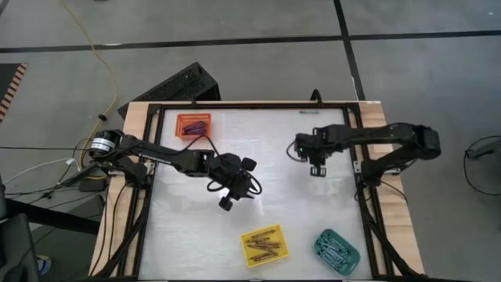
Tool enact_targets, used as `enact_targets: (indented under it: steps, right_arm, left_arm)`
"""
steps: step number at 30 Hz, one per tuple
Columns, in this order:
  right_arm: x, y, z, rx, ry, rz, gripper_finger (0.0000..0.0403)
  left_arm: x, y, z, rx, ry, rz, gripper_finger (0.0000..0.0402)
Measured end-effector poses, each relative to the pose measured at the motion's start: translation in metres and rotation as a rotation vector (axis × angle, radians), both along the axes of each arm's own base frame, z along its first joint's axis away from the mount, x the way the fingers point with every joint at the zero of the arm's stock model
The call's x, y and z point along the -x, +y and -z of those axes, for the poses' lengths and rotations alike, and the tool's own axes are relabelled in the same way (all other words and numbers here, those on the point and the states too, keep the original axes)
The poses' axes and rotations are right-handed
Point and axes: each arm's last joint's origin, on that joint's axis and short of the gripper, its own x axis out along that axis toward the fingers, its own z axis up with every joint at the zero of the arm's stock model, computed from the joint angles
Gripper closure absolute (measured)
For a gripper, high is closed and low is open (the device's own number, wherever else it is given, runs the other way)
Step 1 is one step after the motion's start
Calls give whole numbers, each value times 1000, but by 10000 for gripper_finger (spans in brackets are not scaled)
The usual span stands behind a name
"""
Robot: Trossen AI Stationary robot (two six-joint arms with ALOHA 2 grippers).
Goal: Sort crayons
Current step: Put the green crayon into the green bin
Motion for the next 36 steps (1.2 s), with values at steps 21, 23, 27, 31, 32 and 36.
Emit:
enact_targets:
  steps: [21, 23, 27, 31, 32, 36]
  right_arm:
    - [-28, -62, 71, -156, 197, -164, 266]
    - [-30, -63, 76, -167, 214, -174, 266]
    - [-35, -64, 83, -181, 221, -177, 273]
    - [-38, -62, 87, -190, 225, -175, 301]
    - [-39, -61, 87, -191, 223, -169, 311]
    - [-41, -53, 86, -191, 213, -167, 356]
  left_arm:
    - [4, -13, 5, 0, 46, 28, 291]
    - [5, -13, 5, -1, 52, 28, 291]
    - [5, -13, 5, -1, 54, 28, 291]
    - [5, -13, 5, 1, 54, 27, 291]
    - [5, -13, 5, 2, 55, 26, 291]
    - [5, -13, 5, 2, 55, 26, 291]
